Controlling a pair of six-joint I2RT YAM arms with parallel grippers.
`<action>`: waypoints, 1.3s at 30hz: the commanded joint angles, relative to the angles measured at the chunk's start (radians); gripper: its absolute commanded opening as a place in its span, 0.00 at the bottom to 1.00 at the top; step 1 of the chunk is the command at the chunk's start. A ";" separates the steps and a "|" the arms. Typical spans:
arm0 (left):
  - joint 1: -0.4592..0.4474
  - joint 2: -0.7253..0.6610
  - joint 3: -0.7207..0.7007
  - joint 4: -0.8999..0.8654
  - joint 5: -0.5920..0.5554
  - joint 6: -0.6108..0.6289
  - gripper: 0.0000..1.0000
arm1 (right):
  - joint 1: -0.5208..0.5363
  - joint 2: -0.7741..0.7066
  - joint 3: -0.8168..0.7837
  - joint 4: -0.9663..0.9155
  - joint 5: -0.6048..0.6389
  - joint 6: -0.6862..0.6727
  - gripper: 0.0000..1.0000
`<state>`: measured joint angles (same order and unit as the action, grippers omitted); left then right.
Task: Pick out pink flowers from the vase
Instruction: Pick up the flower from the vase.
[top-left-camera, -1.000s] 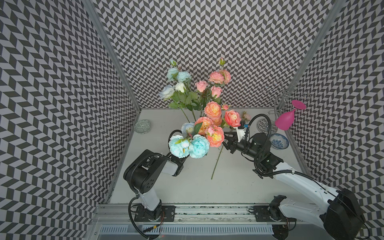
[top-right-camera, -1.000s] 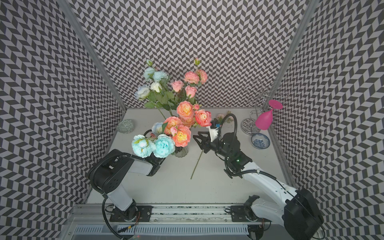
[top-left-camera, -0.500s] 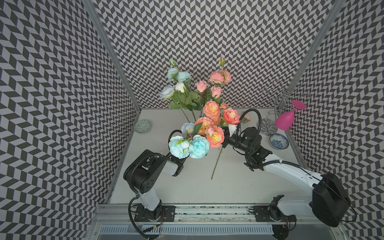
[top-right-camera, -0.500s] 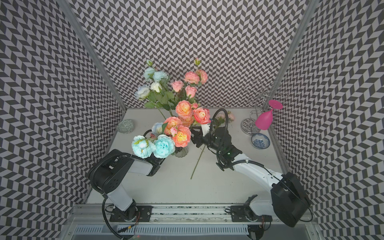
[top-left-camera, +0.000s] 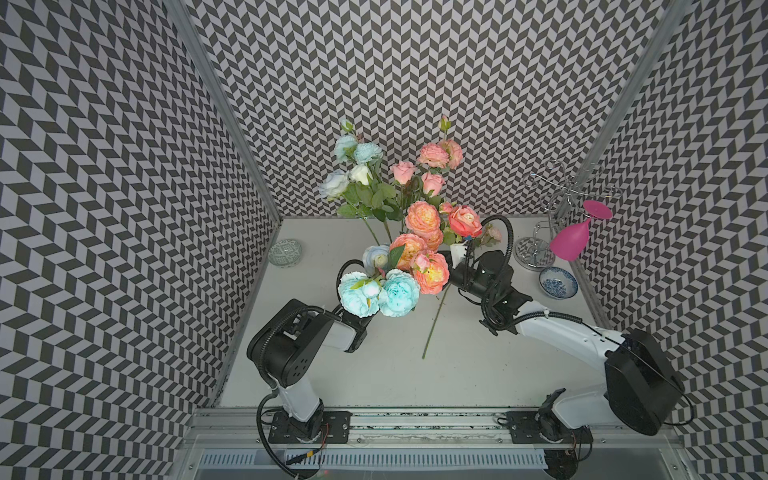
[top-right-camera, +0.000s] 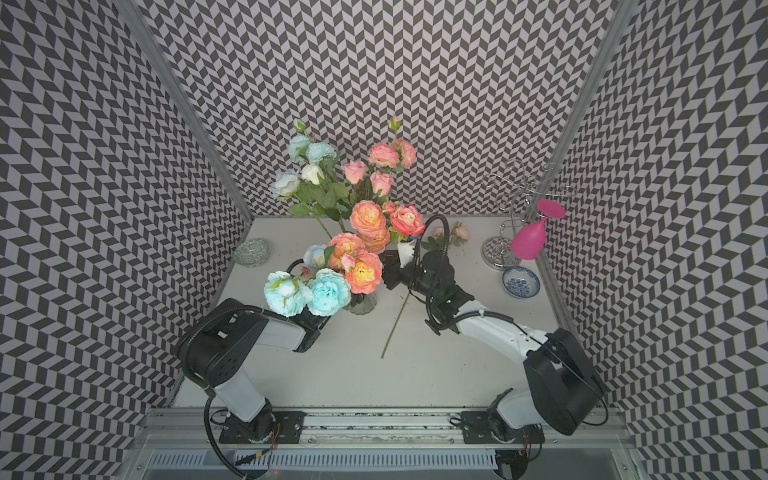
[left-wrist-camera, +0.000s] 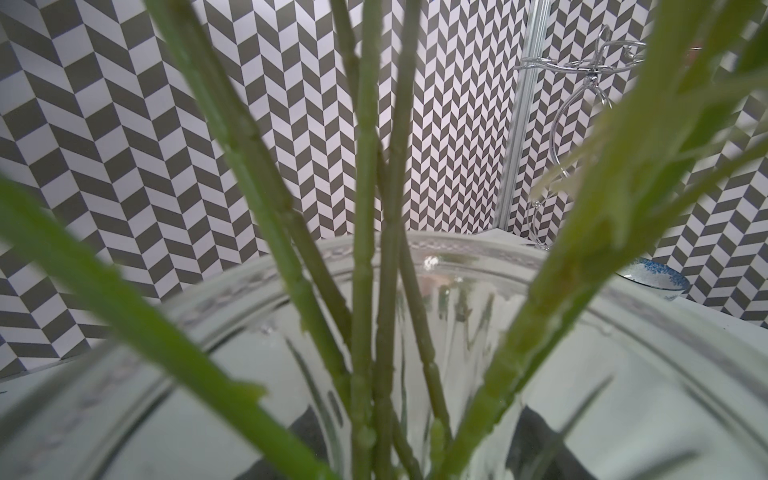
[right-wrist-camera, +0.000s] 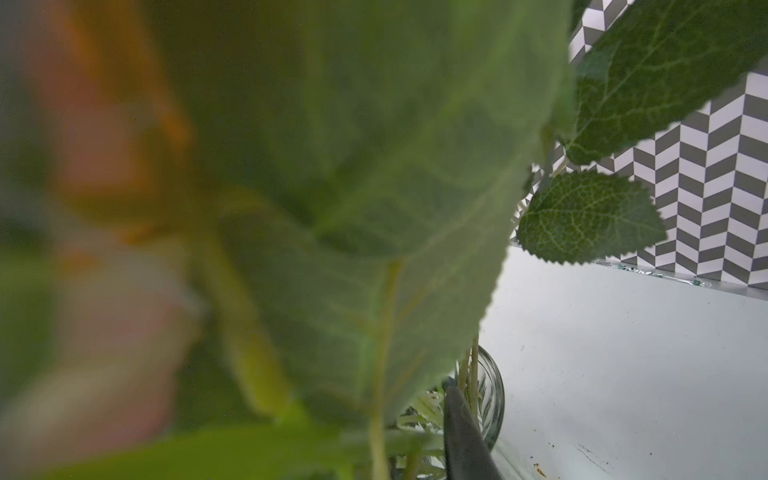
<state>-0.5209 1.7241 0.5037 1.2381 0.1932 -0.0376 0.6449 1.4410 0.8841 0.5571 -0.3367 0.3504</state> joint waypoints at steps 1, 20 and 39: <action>-0.005 0.014 -0.010 -0.120 0.027 -0.031 0.00 | 0.002 0.001 0.032 0.074 0.032 0.007 0.14; -0.004 0.026 -0.006 -0.138 0.010 -0.036 0.00 | -0.002 -0.341 -0.103 -0.055 0.411 -0.033 0.00; -0.005 0.026 -0.004 -0.140 0.010 -0.034 0.00 | -0.097 -0.607 -0.019 -0.271 0.696 -0.102 0.00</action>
<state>-0.5220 1.7241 0.5072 1.2312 0.1928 -0.0368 0.5560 0.8436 0.8429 0.3111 0.2596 0.2569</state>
